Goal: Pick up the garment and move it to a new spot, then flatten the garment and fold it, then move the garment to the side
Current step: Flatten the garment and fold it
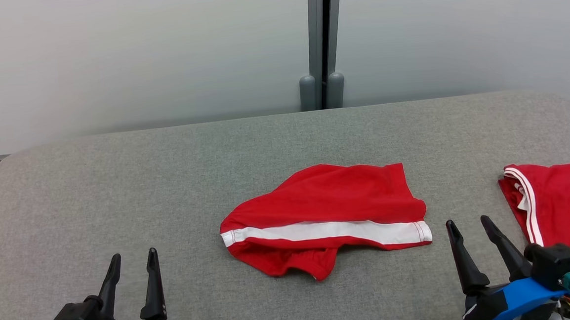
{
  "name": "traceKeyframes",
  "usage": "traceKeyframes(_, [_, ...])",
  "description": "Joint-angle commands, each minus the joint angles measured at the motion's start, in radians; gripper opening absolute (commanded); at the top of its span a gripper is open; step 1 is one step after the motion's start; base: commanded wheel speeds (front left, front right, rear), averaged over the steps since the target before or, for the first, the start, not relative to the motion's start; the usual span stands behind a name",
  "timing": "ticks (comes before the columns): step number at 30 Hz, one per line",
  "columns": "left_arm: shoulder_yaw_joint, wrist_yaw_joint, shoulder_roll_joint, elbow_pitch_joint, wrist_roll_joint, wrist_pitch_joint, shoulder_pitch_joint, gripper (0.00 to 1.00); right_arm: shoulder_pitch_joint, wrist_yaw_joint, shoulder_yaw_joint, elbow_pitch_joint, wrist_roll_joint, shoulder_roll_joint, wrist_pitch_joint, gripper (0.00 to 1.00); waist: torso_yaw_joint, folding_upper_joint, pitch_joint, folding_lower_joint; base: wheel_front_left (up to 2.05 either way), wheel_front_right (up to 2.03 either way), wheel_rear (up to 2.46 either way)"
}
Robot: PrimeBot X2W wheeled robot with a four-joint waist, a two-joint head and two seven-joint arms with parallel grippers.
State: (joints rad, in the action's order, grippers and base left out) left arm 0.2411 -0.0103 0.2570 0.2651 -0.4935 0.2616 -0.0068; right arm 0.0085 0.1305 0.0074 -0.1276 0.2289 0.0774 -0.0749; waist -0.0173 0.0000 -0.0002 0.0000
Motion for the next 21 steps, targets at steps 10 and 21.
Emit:
traceKeyframes(10, [0.000, 0.016, -0.013, 0.017, 0.011, 0.004, -0.014, 1.00, 0.017, 0.001, -0.010, 0.009, -0.011, -0.016, 0.000, 1.00, -0.007, 0.0000, 0.018, 0.0000, 0.00, 0.00, 0.00])
traceKeyframes(21, [0.046, 0.050, -0.022, 0.043, -0.011, -0.094, -0.108, 1.00, -0.024, 0.001, -0.003, 0.024, -0.006, -0.021, 0.001, 1.00, -0.004, 0.0000, 0.089, 0.0000, 0.00, 0.00, 0.00])
